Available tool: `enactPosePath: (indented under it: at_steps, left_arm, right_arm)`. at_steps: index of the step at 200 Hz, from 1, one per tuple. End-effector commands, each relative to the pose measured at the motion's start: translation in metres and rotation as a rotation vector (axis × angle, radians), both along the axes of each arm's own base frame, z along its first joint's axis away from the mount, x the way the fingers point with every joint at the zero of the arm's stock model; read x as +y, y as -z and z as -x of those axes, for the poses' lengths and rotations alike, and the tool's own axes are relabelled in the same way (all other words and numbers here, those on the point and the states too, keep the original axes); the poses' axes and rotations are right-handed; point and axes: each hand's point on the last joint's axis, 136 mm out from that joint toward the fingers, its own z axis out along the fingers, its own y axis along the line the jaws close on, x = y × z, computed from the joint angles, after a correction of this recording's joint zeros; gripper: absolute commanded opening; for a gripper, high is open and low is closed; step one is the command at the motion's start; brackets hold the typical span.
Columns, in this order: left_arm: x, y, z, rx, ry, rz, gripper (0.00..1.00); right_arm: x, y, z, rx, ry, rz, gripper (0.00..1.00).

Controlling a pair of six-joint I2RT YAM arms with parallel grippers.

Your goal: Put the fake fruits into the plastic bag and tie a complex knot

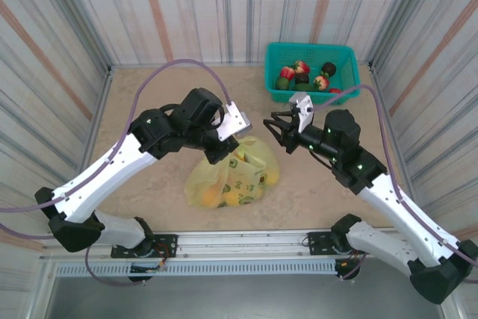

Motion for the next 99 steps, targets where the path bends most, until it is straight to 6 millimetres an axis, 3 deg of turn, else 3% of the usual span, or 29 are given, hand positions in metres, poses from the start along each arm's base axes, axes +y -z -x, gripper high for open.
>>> enactPosePath:
  at_steps: [1,26,55,99]
  left_arm:
    - [-0.002,-0.026,0.007,-0.161,0.162,-0.016,0.0]
    - [-0.003,-0.028,0.021,-0.255,0.316,-0.067,0.0]
    - [-0.002,-0.02,0.033,-0.416,0.51,-0.173,0.0]
    - [0.005,-0.007,0.027,-0.572,0.63,-0.317,0.0]
  right_arm:
    - [0.008,-0.004,0.009,0.075,-0.068,-0.023,0.4]
    - [0.013,-0.01,0.006,0.101,-0.094,-0.016,0.43]
    - [0.033,-0.007,0.007,0.175,-0.199,-0.03,0.43]
    - [0.05,0.003,0.021,0.239,-0.349,-0.042,0.33]
